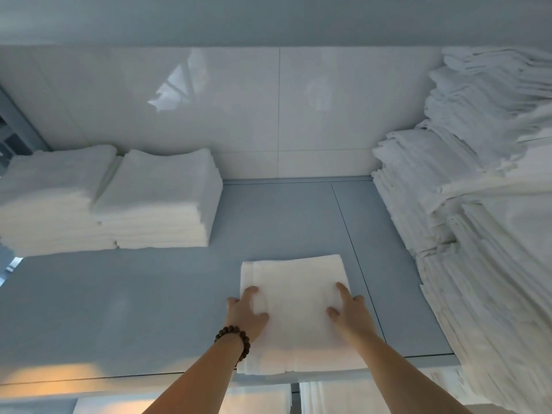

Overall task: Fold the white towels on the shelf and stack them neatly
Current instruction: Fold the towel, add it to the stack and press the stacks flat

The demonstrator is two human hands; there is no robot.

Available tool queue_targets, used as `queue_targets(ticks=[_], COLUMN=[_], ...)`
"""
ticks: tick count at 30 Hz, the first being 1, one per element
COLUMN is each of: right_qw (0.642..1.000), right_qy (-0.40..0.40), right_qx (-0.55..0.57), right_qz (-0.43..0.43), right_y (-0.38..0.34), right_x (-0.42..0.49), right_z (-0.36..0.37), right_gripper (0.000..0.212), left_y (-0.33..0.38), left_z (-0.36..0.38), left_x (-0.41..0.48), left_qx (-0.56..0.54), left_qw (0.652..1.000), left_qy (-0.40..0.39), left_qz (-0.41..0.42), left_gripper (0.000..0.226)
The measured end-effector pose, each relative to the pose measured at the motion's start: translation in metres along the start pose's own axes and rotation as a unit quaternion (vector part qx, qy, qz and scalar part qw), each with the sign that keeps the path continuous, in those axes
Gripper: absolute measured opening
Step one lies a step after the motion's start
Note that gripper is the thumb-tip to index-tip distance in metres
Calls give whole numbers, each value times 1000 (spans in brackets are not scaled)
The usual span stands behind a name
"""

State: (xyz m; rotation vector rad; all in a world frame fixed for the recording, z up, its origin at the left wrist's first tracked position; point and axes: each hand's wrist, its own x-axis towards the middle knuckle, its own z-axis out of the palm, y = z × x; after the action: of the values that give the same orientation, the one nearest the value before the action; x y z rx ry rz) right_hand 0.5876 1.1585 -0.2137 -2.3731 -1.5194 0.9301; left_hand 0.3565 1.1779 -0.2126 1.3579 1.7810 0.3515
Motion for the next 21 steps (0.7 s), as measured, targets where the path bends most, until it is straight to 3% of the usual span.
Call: queue_targets(ticks=[11, 21], right_qw=[998, 978], right_qy=[59, 148], right_qx=[-13, 3], right_qz=[-34, -147], right_y=[-7, -55], right_x=[-18, -44], right_z=[6, 22], right_gripper=[52, 43], left_y=[-7, -16], left_z=[-3, -50], left_x=[-8, -39], left_qx=[-22, 32], left_qw=[999, 985], left_qy=[37, 151], left_qz=[25, 76], left_gripper=[46, 43])
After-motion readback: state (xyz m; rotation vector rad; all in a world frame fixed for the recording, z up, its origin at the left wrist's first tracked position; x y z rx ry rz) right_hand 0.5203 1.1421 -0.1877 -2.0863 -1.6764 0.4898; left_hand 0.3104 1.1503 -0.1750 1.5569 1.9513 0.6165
